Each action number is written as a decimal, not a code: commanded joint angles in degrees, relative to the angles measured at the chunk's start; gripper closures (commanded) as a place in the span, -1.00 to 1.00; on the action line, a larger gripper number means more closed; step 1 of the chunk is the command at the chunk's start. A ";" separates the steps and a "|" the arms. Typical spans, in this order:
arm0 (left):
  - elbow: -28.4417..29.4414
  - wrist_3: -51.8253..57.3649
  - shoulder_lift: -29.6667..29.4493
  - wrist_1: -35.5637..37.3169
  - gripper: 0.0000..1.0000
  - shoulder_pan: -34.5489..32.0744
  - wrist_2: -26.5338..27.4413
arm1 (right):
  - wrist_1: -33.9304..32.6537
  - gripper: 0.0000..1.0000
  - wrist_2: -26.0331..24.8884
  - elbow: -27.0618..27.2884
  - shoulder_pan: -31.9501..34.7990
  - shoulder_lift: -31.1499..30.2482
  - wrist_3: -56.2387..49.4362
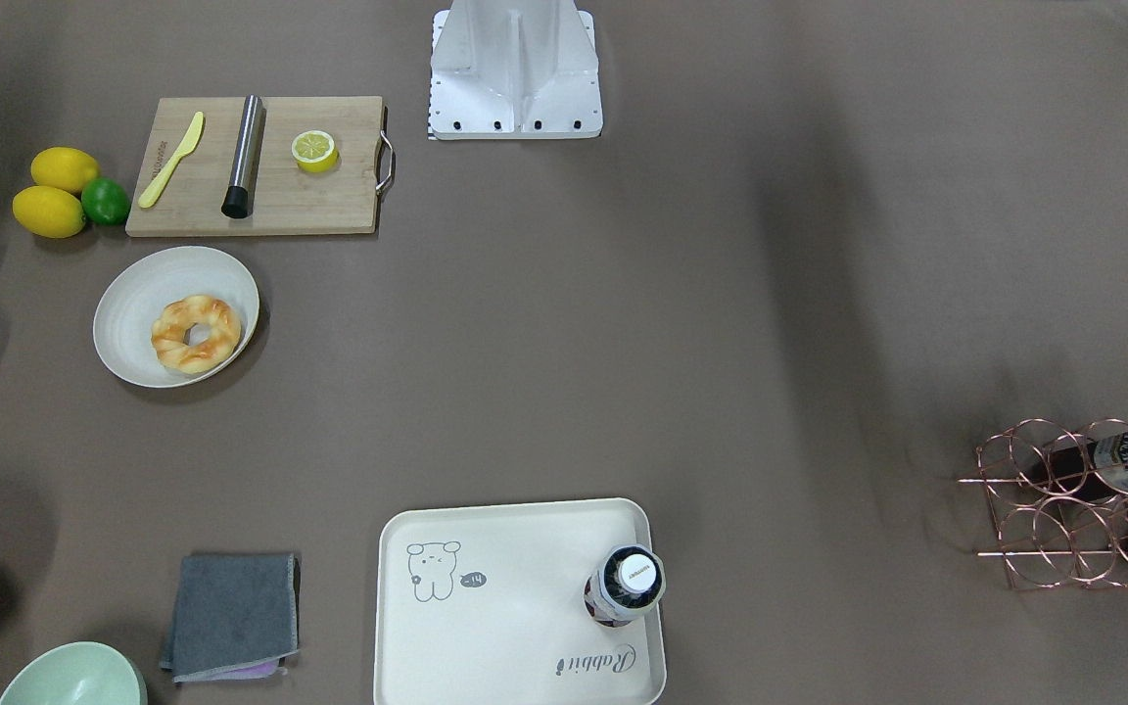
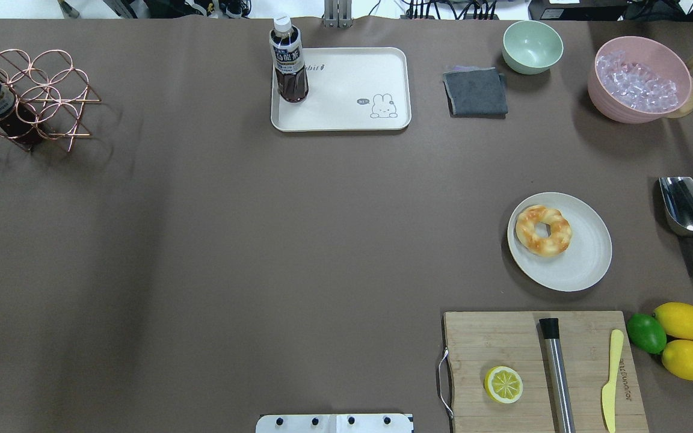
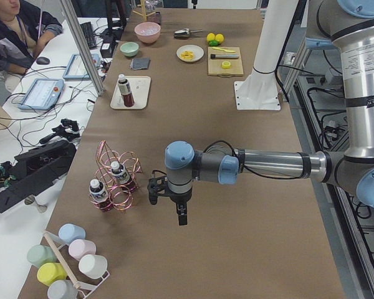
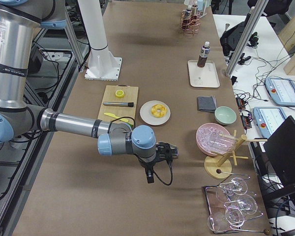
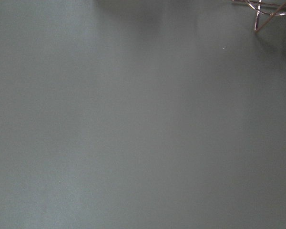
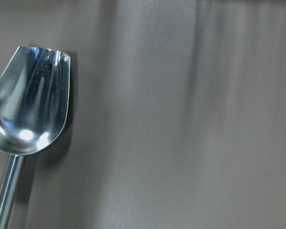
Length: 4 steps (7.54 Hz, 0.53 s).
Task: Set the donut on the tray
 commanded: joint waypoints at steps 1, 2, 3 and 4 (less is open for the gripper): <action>0.00 0.00 0.00 0.01 -0.96 0.00 0.00 | 0.15 -1.00 1.15 -0.07 0.00 -0.49 -0.28; 0.00 0.00 0.00 -0.08 -0.96 0.00 0.00 | 0.15 -1.00 1.25 0.10 0.00 -0.49 -0.28; 0.00 0.00 0.00 -0.08 -0.96 0.00 0.00 | 0.15 -1.00 1.07 -0.07 0.00 -0.49 -0.02; -0.09 0.00 0.00 -0.08 -0.96 0.00 0.00 | -0.02 -1.00 0.64 -0.16 0.09 -0.75 0.24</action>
